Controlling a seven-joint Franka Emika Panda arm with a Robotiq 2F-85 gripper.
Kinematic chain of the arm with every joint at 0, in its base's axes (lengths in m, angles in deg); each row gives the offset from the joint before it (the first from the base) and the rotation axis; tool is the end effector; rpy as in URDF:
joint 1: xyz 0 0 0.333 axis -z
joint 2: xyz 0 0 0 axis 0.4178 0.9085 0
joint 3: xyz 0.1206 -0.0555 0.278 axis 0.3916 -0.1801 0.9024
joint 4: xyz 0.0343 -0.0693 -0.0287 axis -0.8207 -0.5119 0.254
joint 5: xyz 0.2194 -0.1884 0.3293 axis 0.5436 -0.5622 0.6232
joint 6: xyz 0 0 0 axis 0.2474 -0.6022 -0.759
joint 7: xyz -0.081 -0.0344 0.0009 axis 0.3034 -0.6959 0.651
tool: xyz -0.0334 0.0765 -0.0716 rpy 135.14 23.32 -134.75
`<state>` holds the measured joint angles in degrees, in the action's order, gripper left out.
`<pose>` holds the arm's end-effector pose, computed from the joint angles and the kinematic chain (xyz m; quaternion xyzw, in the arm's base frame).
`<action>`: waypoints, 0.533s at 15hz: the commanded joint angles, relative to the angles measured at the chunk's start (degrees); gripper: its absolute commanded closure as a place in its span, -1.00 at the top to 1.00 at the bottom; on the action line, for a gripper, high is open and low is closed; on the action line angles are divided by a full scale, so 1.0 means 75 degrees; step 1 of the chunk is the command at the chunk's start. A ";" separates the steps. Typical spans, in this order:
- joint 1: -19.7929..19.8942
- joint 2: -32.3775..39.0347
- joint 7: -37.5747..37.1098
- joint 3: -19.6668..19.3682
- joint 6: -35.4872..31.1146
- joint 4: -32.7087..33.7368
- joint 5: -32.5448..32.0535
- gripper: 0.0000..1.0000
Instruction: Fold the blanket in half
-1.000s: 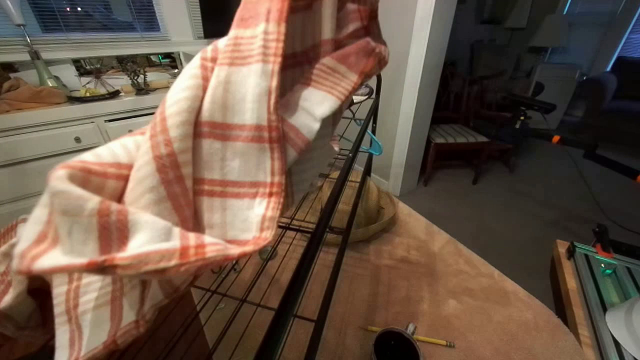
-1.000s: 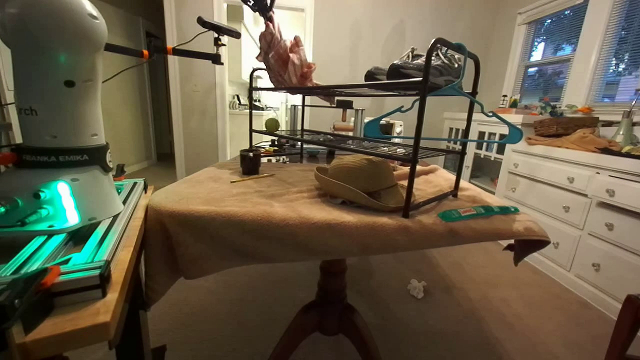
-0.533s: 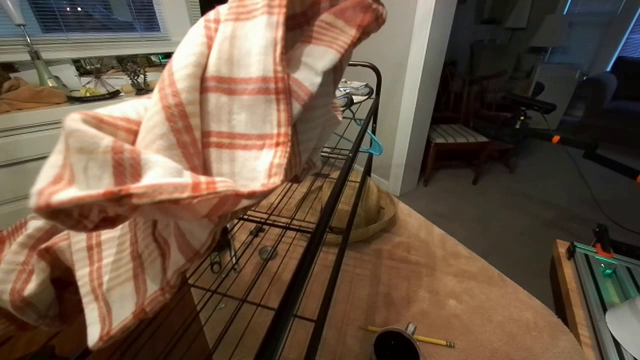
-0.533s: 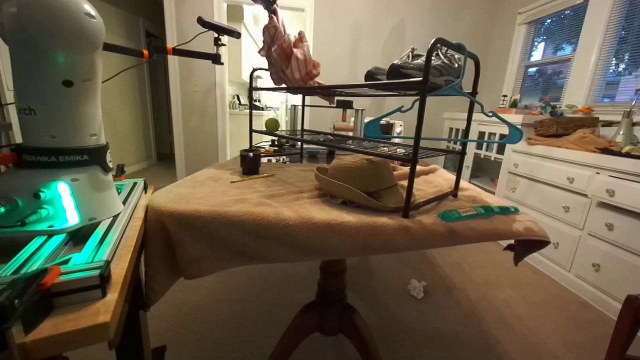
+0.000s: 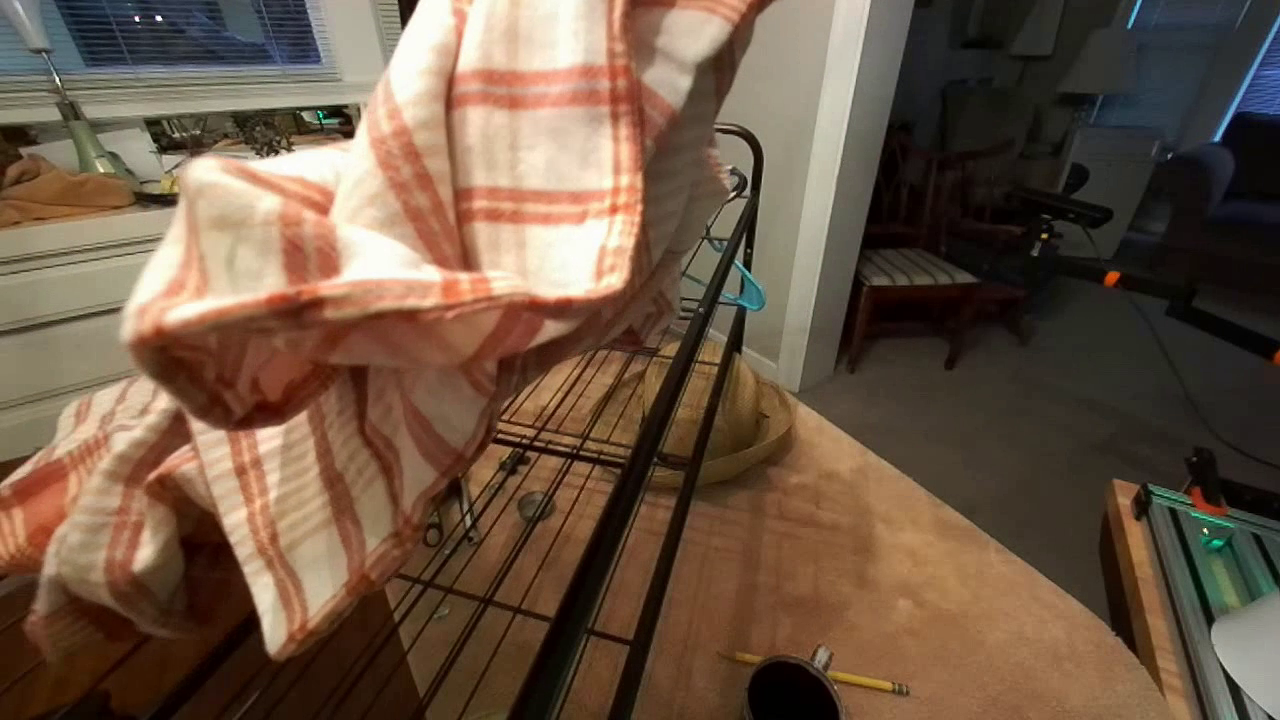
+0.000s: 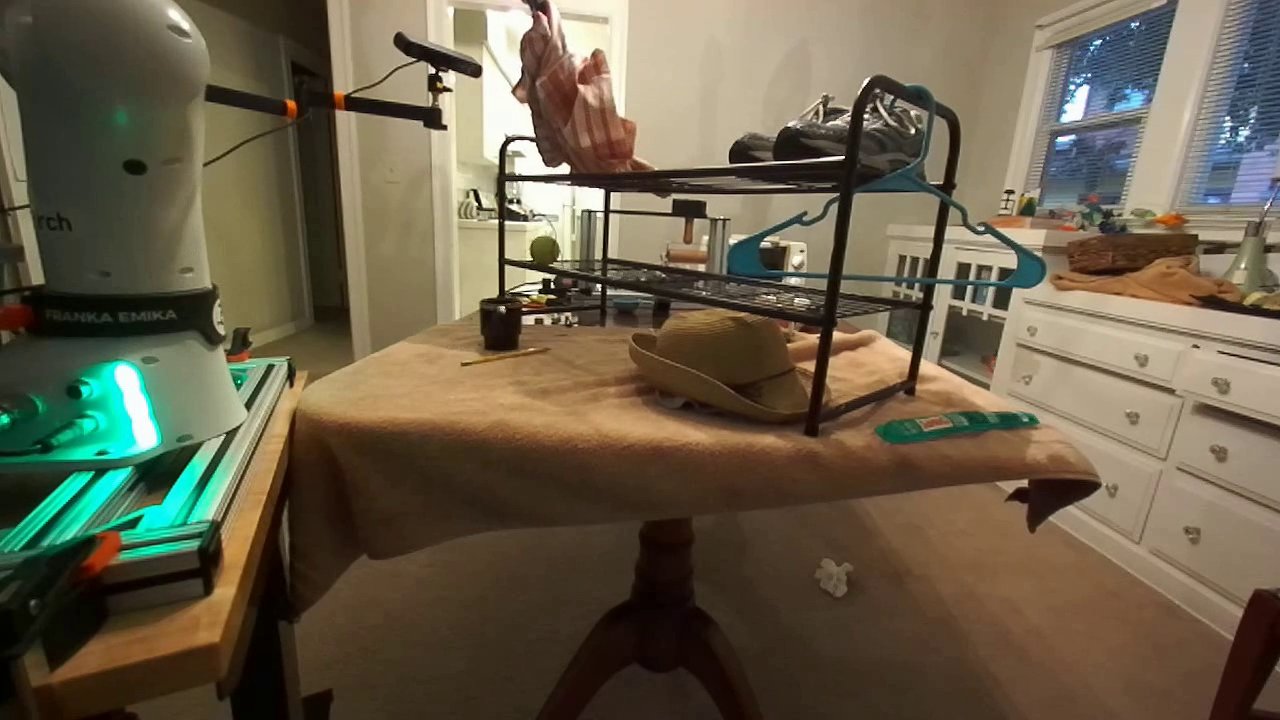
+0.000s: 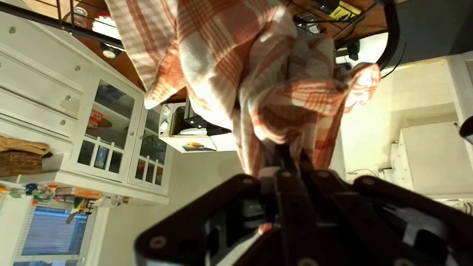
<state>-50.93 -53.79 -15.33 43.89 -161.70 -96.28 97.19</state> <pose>0.4135 0.2922 0.6660 -0.8408 -0.3454 -0.3995 0.1191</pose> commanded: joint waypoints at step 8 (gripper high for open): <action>0.0041 -0.0853 -0.0064 -0.0063 0.1158 -0.0314 0.0115 -0.98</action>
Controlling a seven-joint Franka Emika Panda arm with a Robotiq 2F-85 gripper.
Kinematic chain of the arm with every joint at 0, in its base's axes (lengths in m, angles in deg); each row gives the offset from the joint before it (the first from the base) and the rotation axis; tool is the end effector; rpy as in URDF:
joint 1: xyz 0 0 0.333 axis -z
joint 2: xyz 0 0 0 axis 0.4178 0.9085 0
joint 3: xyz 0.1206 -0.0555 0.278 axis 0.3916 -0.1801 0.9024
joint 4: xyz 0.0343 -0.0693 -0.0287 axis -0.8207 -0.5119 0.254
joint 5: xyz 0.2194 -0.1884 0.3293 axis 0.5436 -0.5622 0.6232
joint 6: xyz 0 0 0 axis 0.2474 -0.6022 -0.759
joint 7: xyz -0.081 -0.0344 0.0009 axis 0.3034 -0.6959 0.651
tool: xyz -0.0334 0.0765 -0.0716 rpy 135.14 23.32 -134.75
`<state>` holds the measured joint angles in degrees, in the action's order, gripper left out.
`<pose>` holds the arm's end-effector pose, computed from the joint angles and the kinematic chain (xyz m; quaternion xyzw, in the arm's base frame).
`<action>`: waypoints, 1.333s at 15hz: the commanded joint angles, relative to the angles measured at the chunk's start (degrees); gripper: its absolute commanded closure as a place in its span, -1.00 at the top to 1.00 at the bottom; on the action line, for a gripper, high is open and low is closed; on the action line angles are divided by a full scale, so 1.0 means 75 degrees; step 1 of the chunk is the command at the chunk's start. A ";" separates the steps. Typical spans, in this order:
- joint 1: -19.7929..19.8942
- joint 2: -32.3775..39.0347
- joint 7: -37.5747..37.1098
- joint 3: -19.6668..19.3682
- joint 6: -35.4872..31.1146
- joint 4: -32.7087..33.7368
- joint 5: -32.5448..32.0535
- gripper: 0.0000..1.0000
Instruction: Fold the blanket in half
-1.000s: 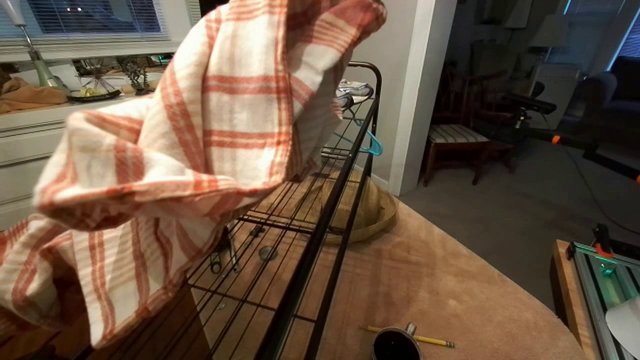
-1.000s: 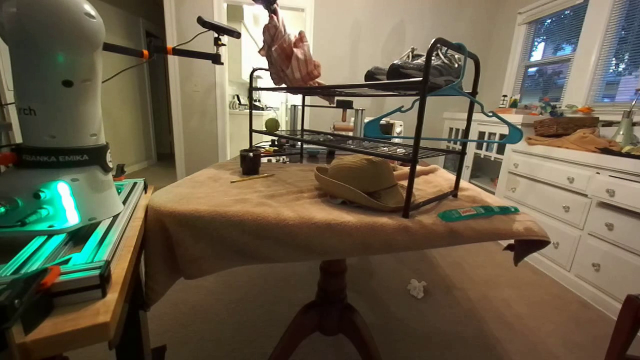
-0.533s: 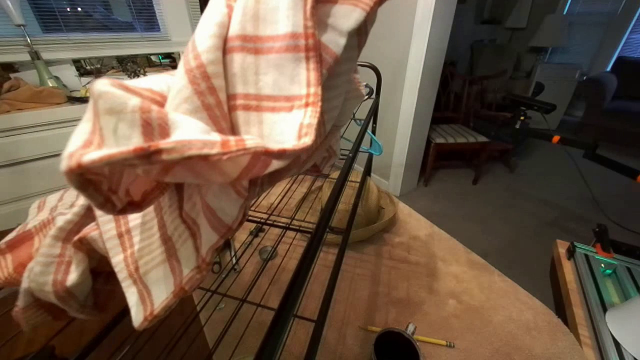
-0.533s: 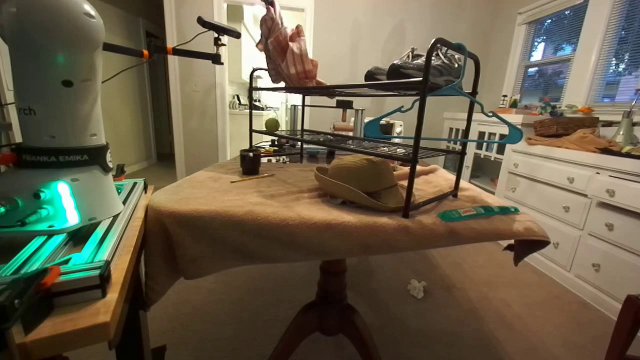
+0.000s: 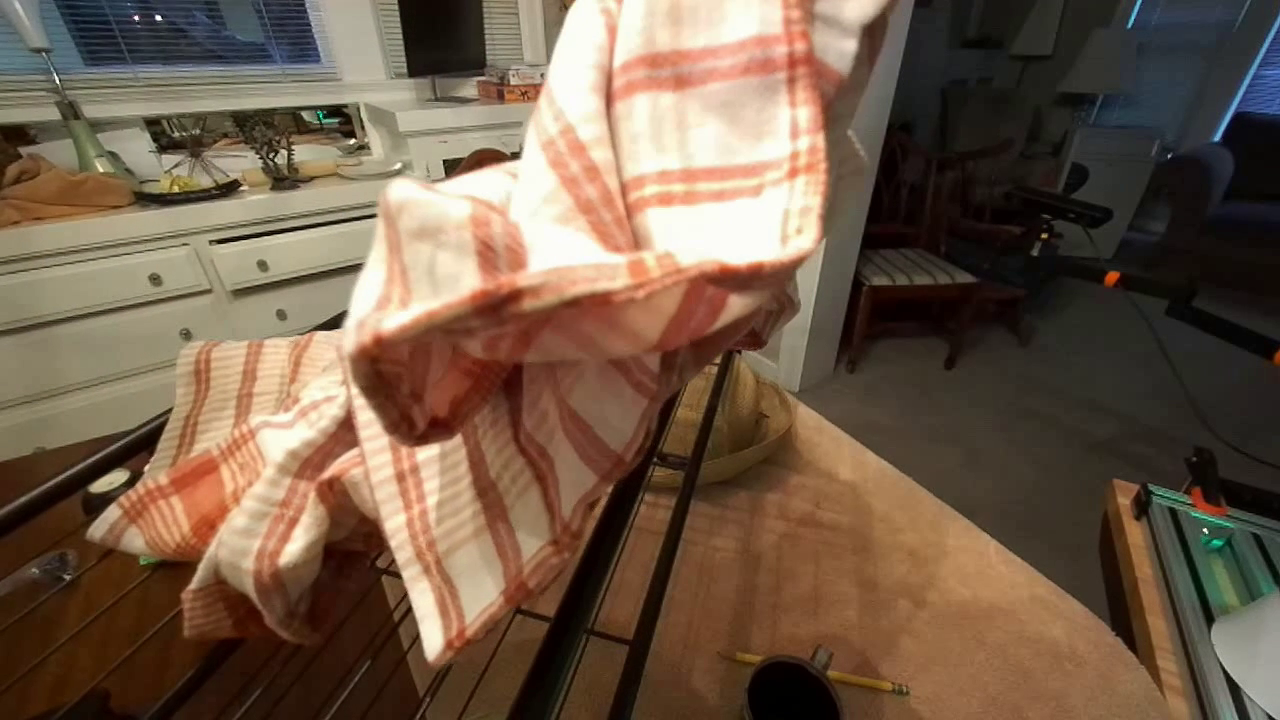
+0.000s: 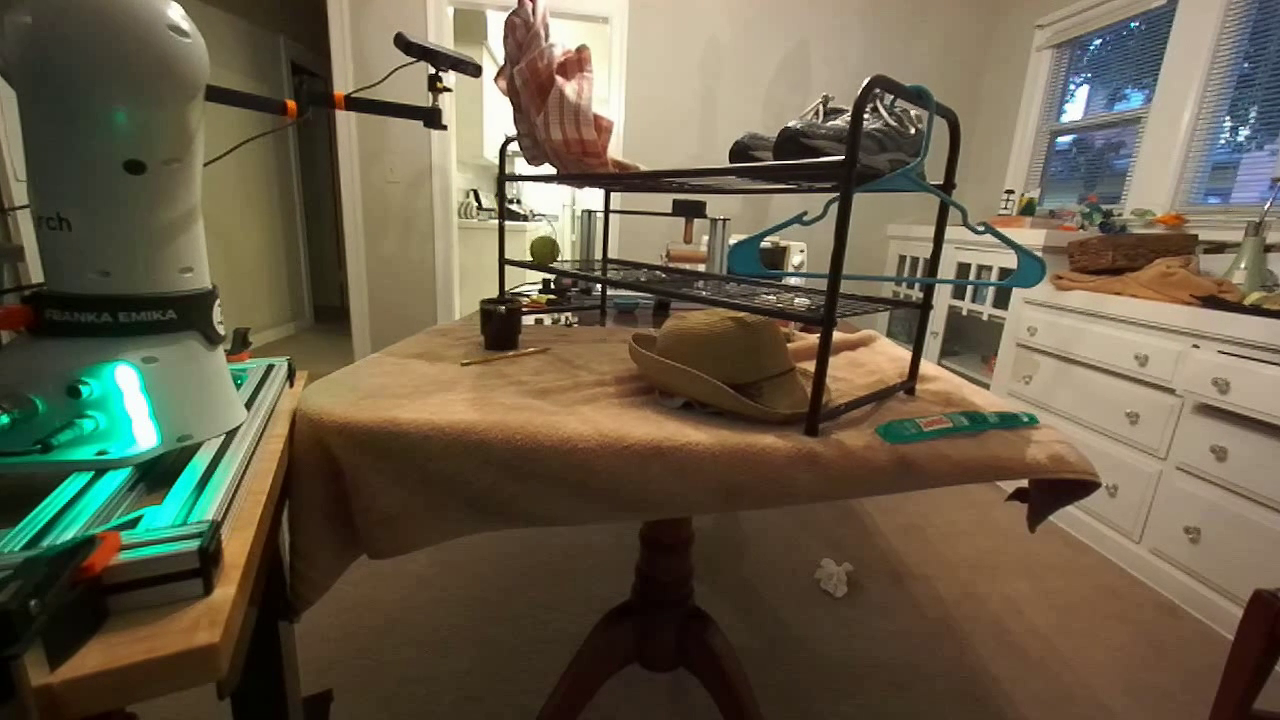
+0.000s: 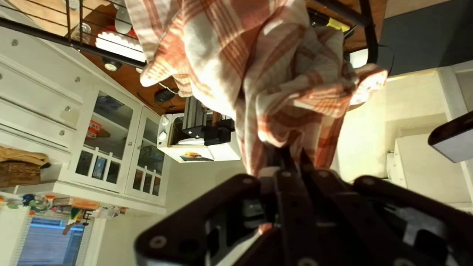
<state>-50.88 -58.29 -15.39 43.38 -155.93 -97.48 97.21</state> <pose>0.3918 0.2766 0.6785 -0.8483 -0.3497 -0.3805 0.1159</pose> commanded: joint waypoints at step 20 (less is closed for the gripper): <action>0.0842 0.5397 -0.0184 0.0829 -0.2236 0.3832 -0.1385 -0.98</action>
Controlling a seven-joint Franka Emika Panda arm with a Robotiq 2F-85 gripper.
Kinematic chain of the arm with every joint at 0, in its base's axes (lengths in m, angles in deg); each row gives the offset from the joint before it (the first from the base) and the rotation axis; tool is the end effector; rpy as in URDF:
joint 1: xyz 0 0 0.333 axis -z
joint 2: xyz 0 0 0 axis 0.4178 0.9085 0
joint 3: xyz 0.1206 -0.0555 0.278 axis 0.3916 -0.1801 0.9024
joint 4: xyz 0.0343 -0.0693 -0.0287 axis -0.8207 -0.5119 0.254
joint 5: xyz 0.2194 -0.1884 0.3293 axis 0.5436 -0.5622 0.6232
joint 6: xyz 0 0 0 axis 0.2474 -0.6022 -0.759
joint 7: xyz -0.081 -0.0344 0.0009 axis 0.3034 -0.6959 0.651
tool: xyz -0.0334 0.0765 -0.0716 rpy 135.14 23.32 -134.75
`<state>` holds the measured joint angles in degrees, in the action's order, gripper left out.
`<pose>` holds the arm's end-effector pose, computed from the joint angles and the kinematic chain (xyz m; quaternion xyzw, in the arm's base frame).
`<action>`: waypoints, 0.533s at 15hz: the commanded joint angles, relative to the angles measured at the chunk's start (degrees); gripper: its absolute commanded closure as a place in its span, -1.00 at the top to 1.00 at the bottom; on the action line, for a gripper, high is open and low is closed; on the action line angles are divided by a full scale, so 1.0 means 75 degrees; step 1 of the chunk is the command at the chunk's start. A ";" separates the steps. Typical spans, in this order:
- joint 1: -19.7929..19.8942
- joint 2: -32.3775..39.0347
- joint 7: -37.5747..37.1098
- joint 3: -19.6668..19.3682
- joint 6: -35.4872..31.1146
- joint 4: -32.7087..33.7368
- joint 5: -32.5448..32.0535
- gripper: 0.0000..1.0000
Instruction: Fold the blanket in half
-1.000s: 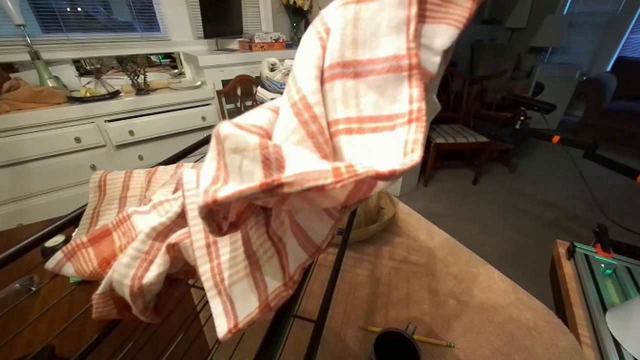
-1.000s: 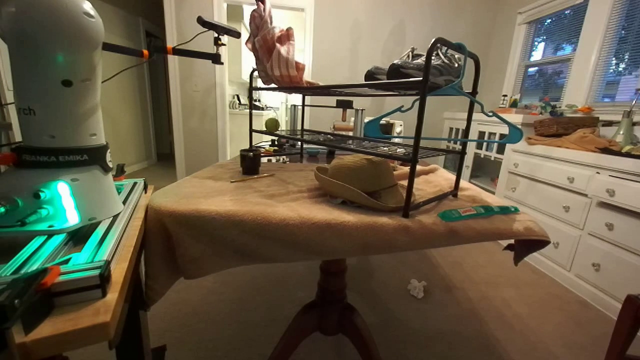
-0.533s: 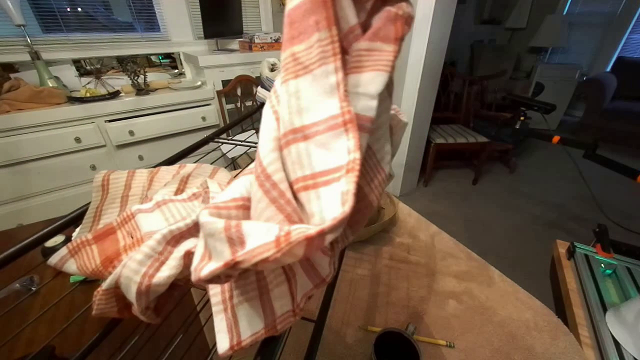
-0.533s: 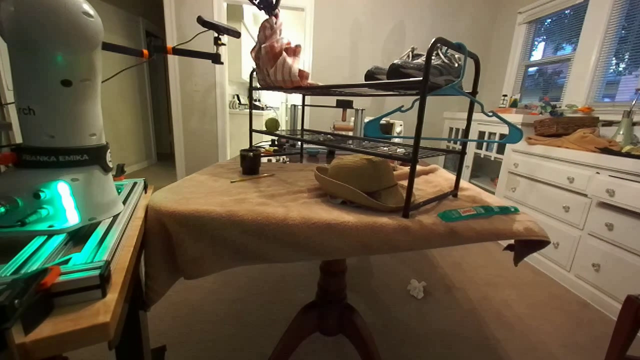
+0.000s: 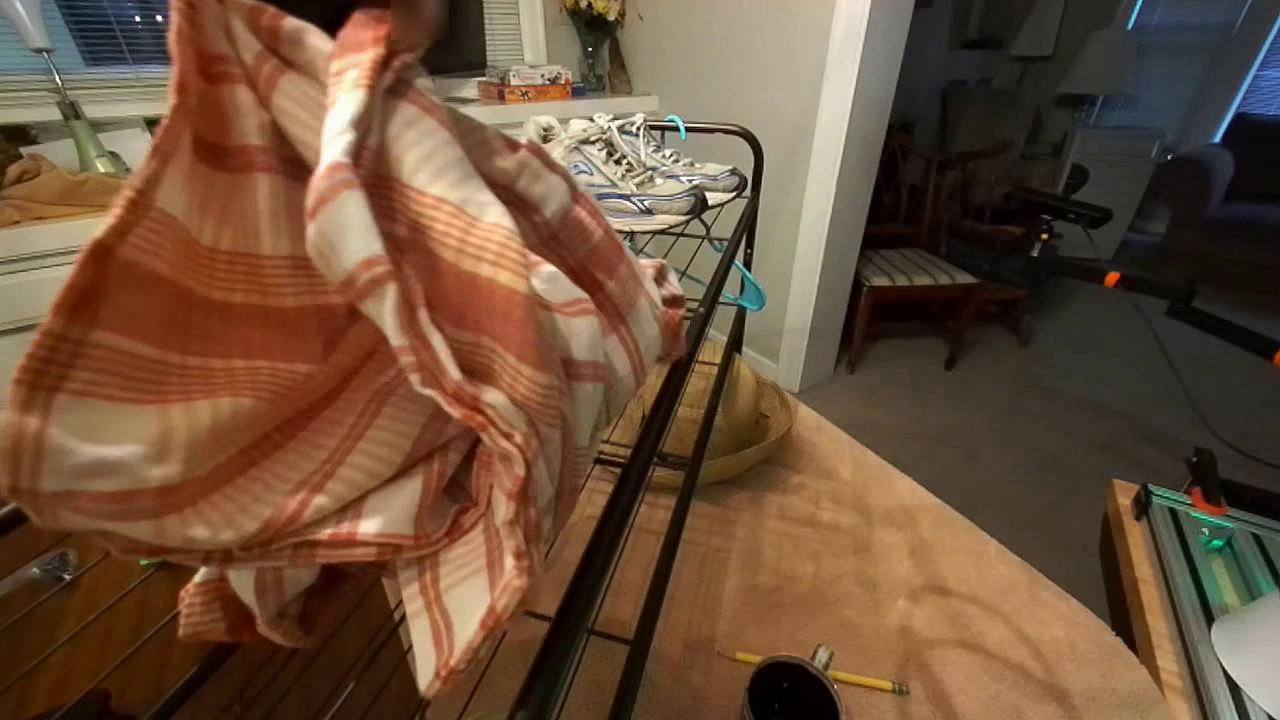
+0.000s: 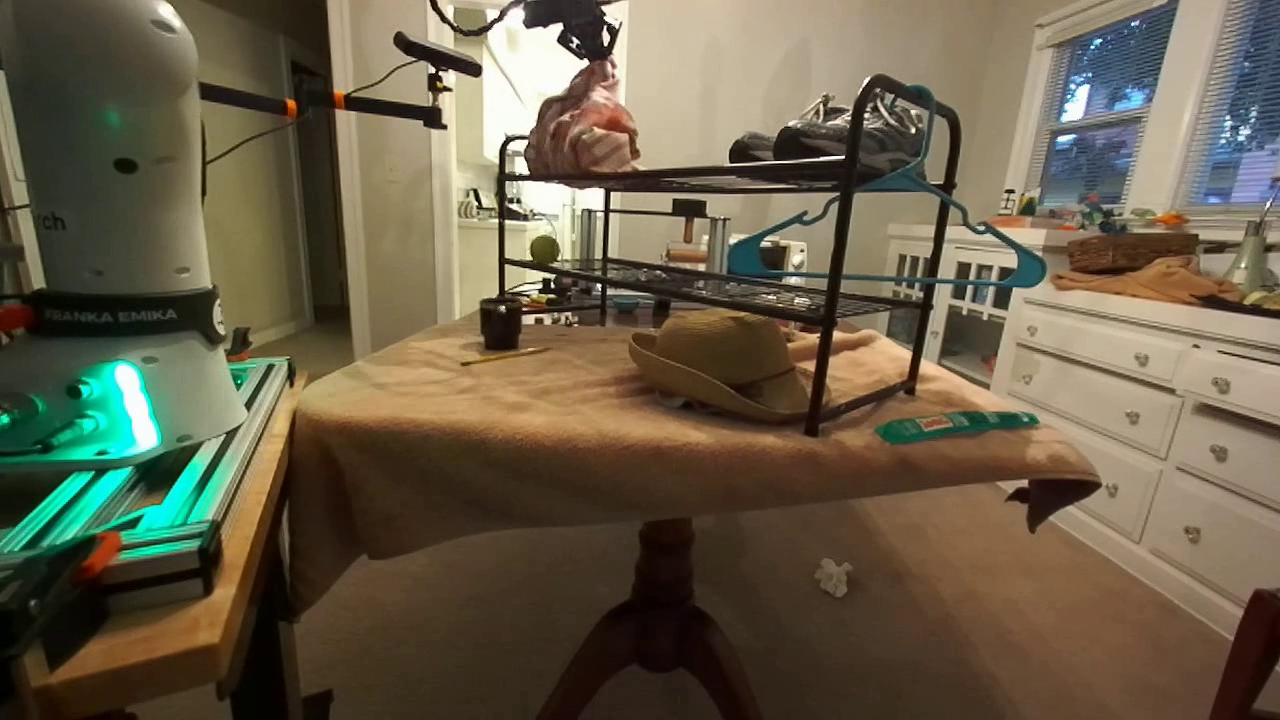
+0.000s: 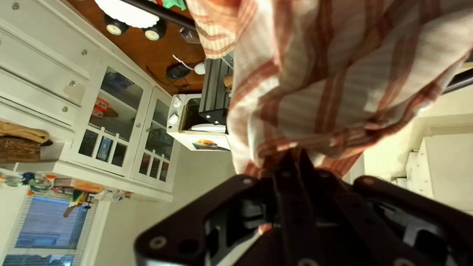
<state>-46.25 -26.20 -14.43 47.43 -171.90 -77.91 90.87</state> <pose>0.5528 0.3536 0.5990 -0.8324 -0.3573 -0.4134 0.0928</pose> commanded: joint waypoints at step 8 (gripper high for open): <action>-0.0049 0.2769 -0.1123 0.0199 0.0157 0.2541 -0.2118 -0.98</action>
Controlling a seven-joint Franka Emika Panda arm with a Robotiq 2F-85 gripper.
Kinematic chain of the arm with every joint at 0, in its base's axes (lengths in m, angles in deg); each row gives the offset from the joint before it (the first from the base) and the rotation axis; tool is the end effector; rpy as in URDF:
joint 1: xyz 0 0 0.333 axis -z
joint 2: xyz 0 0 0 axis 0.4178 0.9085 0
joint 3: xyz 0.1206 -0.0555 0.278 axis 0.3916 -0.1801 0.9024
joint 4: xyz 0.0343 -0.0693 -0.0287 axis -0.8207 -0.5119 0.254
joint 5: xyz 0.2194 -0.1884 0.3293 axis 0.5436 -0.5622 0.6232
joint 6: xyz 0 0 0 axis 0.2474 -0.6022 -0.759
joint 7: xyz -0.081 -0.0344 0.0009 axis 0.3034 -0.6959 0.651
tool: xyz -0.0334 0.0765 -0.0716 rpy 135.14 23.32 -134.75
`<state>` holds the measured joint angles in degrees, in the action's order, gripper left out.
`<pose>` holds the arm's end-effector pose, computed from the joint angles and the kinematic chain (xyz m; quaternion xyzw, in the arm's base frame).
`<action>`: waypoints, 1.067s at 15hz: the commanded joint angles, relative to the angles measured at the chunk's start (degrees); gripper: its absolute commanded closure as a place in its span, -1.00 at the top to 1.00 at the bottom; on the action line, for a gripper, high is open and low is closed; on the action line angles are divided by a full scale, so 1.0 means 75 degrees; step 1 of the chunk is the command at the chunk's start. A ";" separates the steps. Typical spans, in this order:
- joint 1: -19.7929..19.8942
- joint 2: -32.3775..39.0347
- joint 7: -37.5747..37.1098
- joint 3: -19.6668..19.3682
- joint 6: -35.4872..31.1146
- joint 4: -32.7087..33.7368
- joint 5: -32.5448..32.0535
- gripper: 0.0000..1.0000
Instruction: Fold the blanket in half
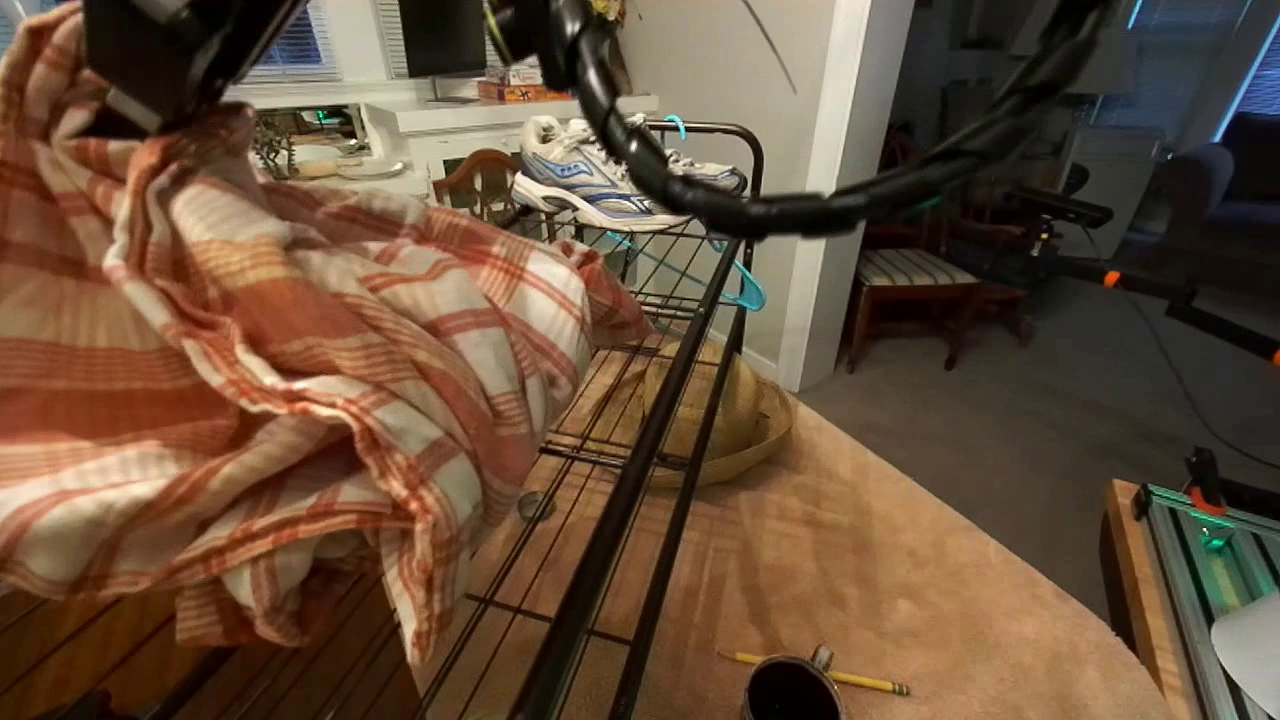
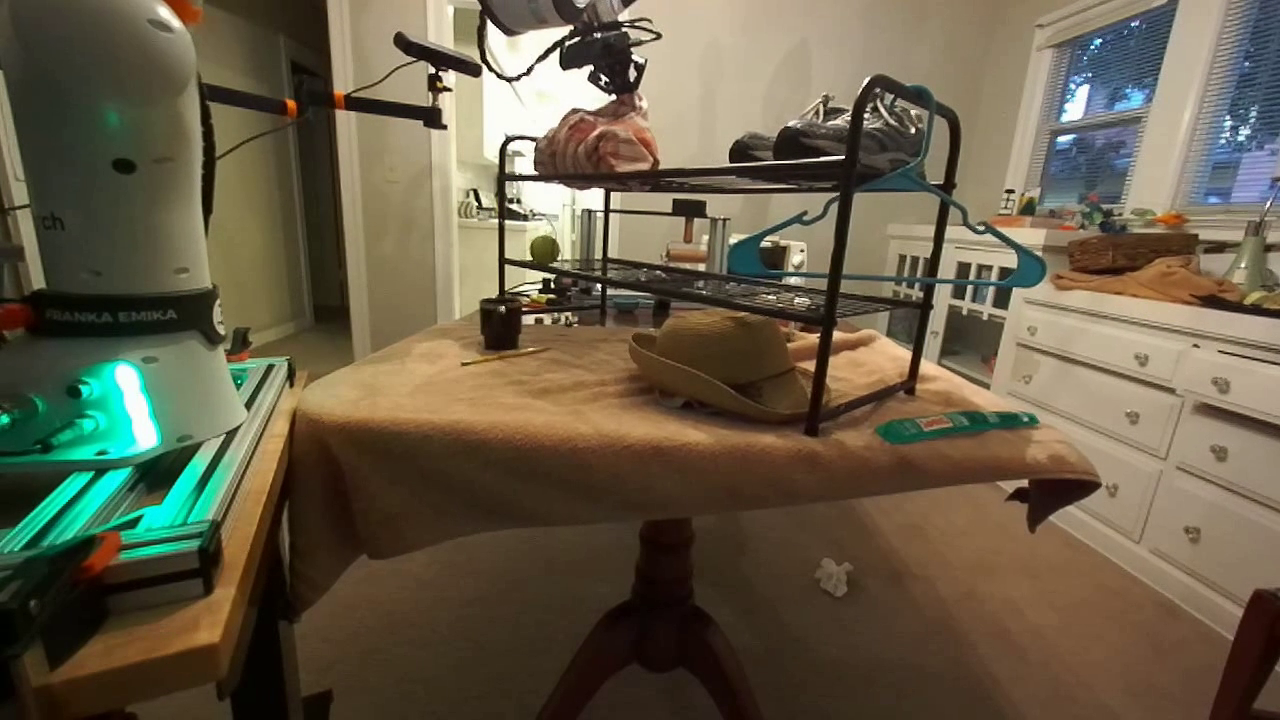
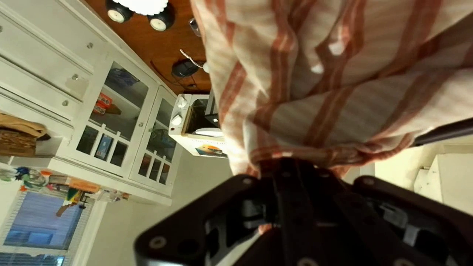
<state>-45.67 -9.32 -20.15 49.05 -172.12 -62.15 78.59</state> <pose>0.6232 0.3992 0.5570 -0.8278 -0.3729 -0.4141 0.0644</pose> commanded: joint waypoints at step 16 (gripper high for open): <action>0.0086 -0.0695 -0.0049 0.0180 0.0632 -0.0244 -0.0545 0.50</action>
<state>-46.57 -7.84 -20.94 49.27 -167.64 -59.90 74.13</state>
